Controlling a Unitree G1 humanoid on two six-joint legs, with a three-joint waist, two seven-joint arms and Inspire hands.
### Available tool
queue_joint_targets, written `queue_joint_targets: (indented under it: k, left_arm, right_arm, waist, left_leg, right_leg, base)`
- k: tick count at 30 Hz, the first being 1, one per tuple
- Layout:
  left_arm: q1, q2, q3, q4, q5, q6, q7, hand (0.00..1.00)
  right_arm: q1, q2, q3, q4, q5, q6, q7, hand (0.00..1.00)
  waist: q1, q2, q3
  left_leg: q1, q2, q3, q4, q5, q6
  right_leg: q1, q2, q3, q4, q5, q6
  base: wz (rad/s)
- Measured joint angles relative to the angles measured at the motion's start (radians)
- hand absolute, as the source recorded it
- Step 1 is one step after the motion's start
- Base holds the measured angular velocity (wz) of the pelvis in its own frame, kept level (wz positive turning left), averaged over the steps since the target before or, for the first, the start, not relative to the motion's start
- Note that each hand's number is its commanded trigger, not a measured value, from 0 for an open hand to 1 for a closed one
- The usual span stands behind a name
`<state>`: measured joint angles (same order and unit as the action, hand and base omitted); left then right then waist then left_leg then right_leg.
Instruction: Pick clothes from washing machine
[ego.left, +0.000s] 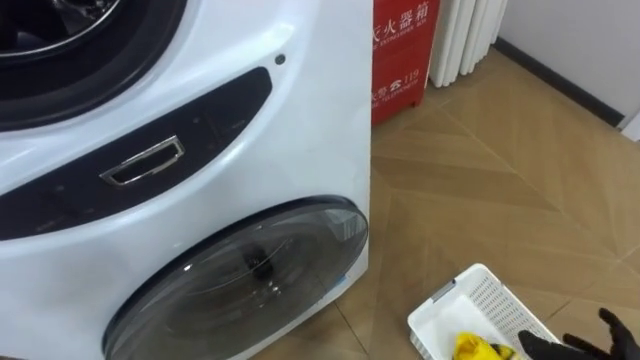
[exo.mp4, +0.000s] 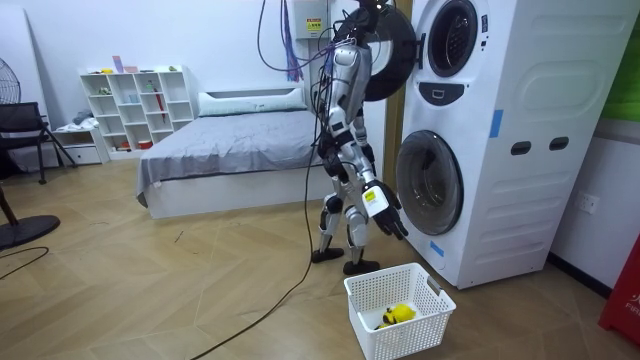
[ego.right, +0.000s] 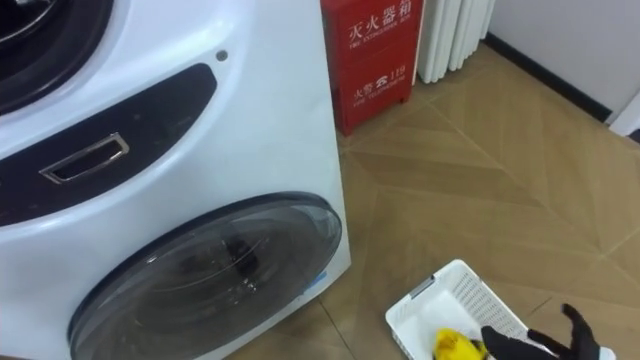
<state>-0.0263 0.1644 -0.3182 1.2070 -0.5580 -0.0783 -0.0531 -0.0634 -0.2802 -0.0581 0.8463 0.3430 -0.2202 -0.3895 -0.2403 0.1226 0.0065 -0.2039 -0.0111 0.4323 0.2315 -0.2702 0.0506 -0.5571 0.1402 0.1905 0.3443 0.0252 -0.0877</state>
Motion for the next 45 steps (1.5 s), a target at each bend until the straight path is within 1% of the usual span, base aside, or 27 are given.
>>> queue_joint_targets:
  k: [11, 13, 15, 17, 18, 20, 22, 23, 24, 26, 28, 29, 30, 31, 32, 33, 34, 36, 37, 38, 39, 40, 42, 43, 45]
  left_arm:
    - [0.007, 0.0, 0.001, -0.001, 0.0, 0.003, -0.008, 0.0]
    - [0.007, 0.0, 0.0, -0.001, 0.001, 0.003, -0.008, 0.0]
    - [0.007, 0.0, 0.001, 0.0, 0.002, 0.003, -0.008, 0.0]
    - [0.01, 0.0, 0.002, 0.0, 0.001, -0.002, -0.008, 0.0]
    - [0.018, 0.0, 0.002, -0.001, 0.001, -0.011, -0.007, 0.0]
    - [0.03, 0.0, 0.004, -0.001, 0.005, -0.017, -0.007, 0.0]
    - [0.051, 0.0, 0.011, -0.007, 0.006, -0.016, -0.008, 0.0]
    - [0.057, 0.001, 0.023, -0.012, 0.006, -0.017, -0.009, 0.0]
    - [0.069, 0.001, 0.043, -0.024, 0.007, -0.021, -0.008, 0.0]
    - [0.084, 0.001, 0.062, -0.032, 0.017, -0.03, -0.008, 0.0]
    - [0.09, 0.002, 0.09, -0.022, 0.063, -0.04, -0.002, 0.0]
    - [0.091, 0.002, 0.091, -0.016, 0.071, -0.043, -0.001, 0.0]
    - [0.094, 0.002, 0.096, -0.01, 0.082, -0.047, 0.0, 0.0]
    - [0.095, 0.0, 0.1, -0.011, 0.087, -0.047, 0.0, 0.0]
    - [0.096, -0.001, 0.107, -0.011, 0.091, -0.048, -0.001, 0.0]
    - [0.101, -0.001, 0.111, -0.011, 0.091, -0.048, -0.001, 0.0]
    - [0.111, -0.002, 0.117, -0.012, 0.09, -0.048, 0.0, 0.0]
    - [0.122, -0.002, 0.12, -0.012, 0.088, -0.046, 0.0, 0.0]
    - [0.136, -0.005, 0.13, -0.013, 0.092, -0.044, -0.001, 0.0]
    - [0.141, -0.008, 0.144, -0.014, 0.094, -0.044, -0.001, 0.0]
    - [0.153, -0.015, 0.175, -0.014, 0.095, -0.043, 0.0, 0.0]
    - [0.167, -0.019, 0.205, -0.014, 0.105, -0.037, 0.0, 0.0]
    - [0.179, -0.019, 0.239, -0.014, 0.116, -0.034, -0.001, 0.0]
    - [0.19, -0.02, 0.263, -0.014, 0.116, -0.034, 0.0, 0.0]
    - [0.199, -0.02, 0.297, -0.012, 0.116, -0.034, 0.0, 0.0]
  right_arm:
    - [-0.001, 0.0, -0.003, 0.0, 0.0, 0.0, 0.0, 0.0]
    - [0.002, 0.0, -0.003, 0.0, -0.004, 0.0, 0.0, 0.0]
    - [0.008, 0.0, -0.003, 0.0, -0.004, 0.0, 0.001, 0.0]
    - [0.015, 0.0, -0.004, 0.0, -0.004, 0.0, 0.004, 0.0]
    - [0.015, 0.0, -0.005, 0.0, -0.004, 0.0, 0.007, 0.0]
    - [0.017, 0.001, -0.005, 0.001, 0.001, -0.001, 0.014, 0.0]
    - [0.043, 0.012, -0.004, 0.006, 0.006, -0.001, 0.029, 0.0]
    - [0.048, 0.016, -0.003, 0.011, 0.007, -0.001, 0.034, 0.0]
    - [0.055, 0.022, 0.005, 0.032, 0.011, -0.001, 0.047, 0.0]
    - [0.067, 0.024, 0.021, 0.054, 0.03, 0.002, 0.074, 0.0]
    - [0.077, 0.034, 0.056, 0.119, 0.061, 0.0, 0.109, 0.0]
    - [0.077, 0.038, 0.067, 0.145, 0.067, 0.002, 0.12, 0.0]
    - [0.075, 0.051, 0.079, 0.188, 0.088, 0.007, 0.145, 0.0]
    - [0.073, 0.057, 0.08, 0.206, 0.094, 0.008, 0.158, 0.0]
    - [0.066, 0.068, 0.087, 0.249, 0.119, 0.012, 0.182, 0.0]
    - [0.066, 0.076, 0.095, 0.285, 0.148, 0.023, 0.202, 0.0]
    - [0.071, 0.081, 0.108, 0.302, 0.175, 0.035, 0.219, 0.0]
    - [0.09, 0.091, 0.114, 0.326, 0.188, 0.048, 0.247, 0.0]
    - [0.097, 0.094, 0.112, 0.35, 0.188, 0.052, 0.268, 0.0]
    - [0.097, 0.094, 0.11, 0.359, 0.185, 0.058, 0.276, 0.0]
    - [0.105, 0.094, 0.102, 0.365, 0.177, 0.071, 0.285, 0.0]
    - [0.115, 0.094, 0.093, 0.365, 0.166, 0.076, 0.294, 0.0]
    - [0.132, 0.095, 0.073, 0.365, 0.142, 0.09, 0.307, 0.0]
    - [0.146, 0.097, 0.068, 0.37, 0.134, 0.091, 0.31, 0.0]
    - [0.163, 0.104, 0.054, 0.374, 0.132, 0.092, 0.315, 0.0]
  waist:
    - [0.002, 0.001, -0.0008]
    - [0.001, 0.001, -0.001]
    - [-0.001, 0.001, -0.001]
    - [-0.001, 0.0, -0.0011]
    - [0.0, 0.0, -0.0011]
    - [0.004, -0.001, -0.0005]
    - [0.02, -0.004, -0.0008]
    - [0.028, -0.007, 0.0007]
    - [0.033, -0.014, 0.0014]
    - [0.053, -0.022, -0.0015]
    - [0.081, -0.038, -0.0007]
    - [0.086, -0.047, 0.0003]
    - [0.102, -0.054, -0.0015]
    - [0.109, -0.055, -0.0028]
    - [0.123, -0.066, -0.0006]
    - [0.135, -0.072, 0.0012]
    - [0.146, -0.077, 0.0009]
    - [0.157, -0.081, -0.0014]
    - [0.163, -0.082, -0.0027]
    - [0.164, -0.082, -0.0027]
    - [0.168, -0.083, -0.0026]
    - [0.172, -0.083, -0.0024]
    - [0.183, -0.085, -0.0012]
    - [0.189, -0.086, -0.0008]
    - [0.194, -0.089, 0.0015]
  left_leg:
    - [-0.013, 0.0, -0.004, -0.001, 0.001, -0.002]
    - [-0.013, 0.0, -0.005, -0.001, 0.001, -0.002]
    - [-0.013, -0.001, -0.02, 0.001, 0.002, -0.002]
    - [-0.009, -0.001, -0.026, 0.002, 0.005, -0.003]
    - [-0.008, -0.001, -0.028, 0.001, 0.006, -0.002]
    - [0.0, -0.002, -0.035, -0.004, 0.007, -0.002]
    - [0.032, 0.0, -0.059, -0.012, 0.01, -0.006]
    - [0.039, 0.0, -0.065, -0.013, 0.011, -0.006]
    - [0.051, 0.0, -0.08, -0.016, 0.011, -0.007]
    - [0.064, -0.001, -0.099, -0.018, 0.011, -0.007]
    - [0.094, -0.002, -0.143, -0.021, 0.014, -0.013]
    - [0.105, -0.001, -0.15, -0.025, 0.015, -0.014]
    - [0.118, -0.001, -0.176, -0.03, 0.017, -0.016]
    - [0.122, 0.0, -0.187, -0.031, 0.017, -0.016]
    - [0.13, 0.001, -0.201, -0.034, 0.02, -0.018]
    - [0.143, 0.004, -0.219, -0.036, 0.021, -0.02]
    - [0.161, 0.008, -0.237, -0.042, 0.022, -0.022]
    - [0.185, 0.016, -0.259, -0.048, 0.023, -0.024]
    - [0.2, 0.019, -0.275, -0.053, 0.023, -0.024]
    - [0.205, 0.02, -0.281, -0.055, 0.023, -0.024]
    - [0.214, 0.019, -0.292, -0.064, 0.023, -0.024]
    - [0.222, 0.019, -0.301, -0.066, 0.022, -0.024]
    - [0.237, 0.021, -0.307, -0.07, 0.022, -0.023]
    - [0.244, 0.021, -0.318, -0.073, 0.021, -0.022]
    - [0.259, 0.023, -0.336, -0.076, 0.021, -0.022]
  right_leg:
    - [-0.013, 0.0, -0.003, -0.001, 0.001, -0.004]
    - [-0.012, -0.001, -0.003, -0.002, 0.004, -0.008]
    - [-0.008, -0.001, -0.004, -0.003, 0.004, -0.009]
    - [-0.002, -0.004, -0.01, -0.005, 0.002, -0.008]
    - [0.001, -0.007, -0.017, -0.005, -0.004, -0.001]
    - [0.008, -0.009, -0.022, -0.006, -0.005, -0.001]
    - [0.046, -0.009, -0.033, -0.018, -0.008, -0.004]
    - [0.055, -0.009, -0.036, -0.018, -0.011, -0.004]
    - [0.069, -0.013, -0.048, -0.019, -0.016, -0.005]
    - [0.086, -0.017, -0.061, -0.019, -0.022, -0.007]
    - [0.128, -0.023, -0.092, -0.027, -0.032, -0.012]
    - [0.142, -0.023, -0.099, -0.036, -0.033, -0.013]
    - [0.164, -0.025, -0.116, -0.05, -0.034, -0.015]
    - [0.174, -0.026, -0.122, -0.054, -0.034, -0.016]
    - [0.187, -0.027, -0.132, -0.059, -0.035, -0.019]
    - [0.21, -0.029, -0.149, -0.073, -0.035, -0.02]
    - [0.238, -0.029, -0.166, -0.092, -0.035, -0.022]
    - [0.282, -0.029, -0.19, -0.125, -0.033, -0.025]
    - [0.305, -0.029, -0.203, -0.14, -0.033, -0.026]
    - [0.313, -0.029, -0.209, -0.145, -0.033, -0.026]
    - [0.322, -0.032, -0.217, -0.145, -0.034, -0.028]
    - [0.331, -0.033, -0.224, -0.146, -0.037, -0.032]
    - [0.345, -0.034, -0.233, -0.146, -0.043, -0.032]
    - [0.355, -0.038, -0.248, -0.148, -0.046, -0.032]
    - [0.38, -0.038, -0.26, -0.162, -0.05, -0.029]
  base:
    - [0.0]
    - [0.0]
    - [0.07]
    - [0.11]
    - [0.1]
    - [0.1]
    - [0.17]
    - [0.27]
    - [0.32]
    - [0.32]
    - [0.37]
    - [0.4]
    - [0.3]
    - [0.35]
    - [0.35]
    - [0.43]
    - [0.41]
    - [0.39]
    - [0.36]
    - [0.29]
    - [0.24]
    - [0.19]
    - [0.14]
    - [0.2]
    - [0.26]
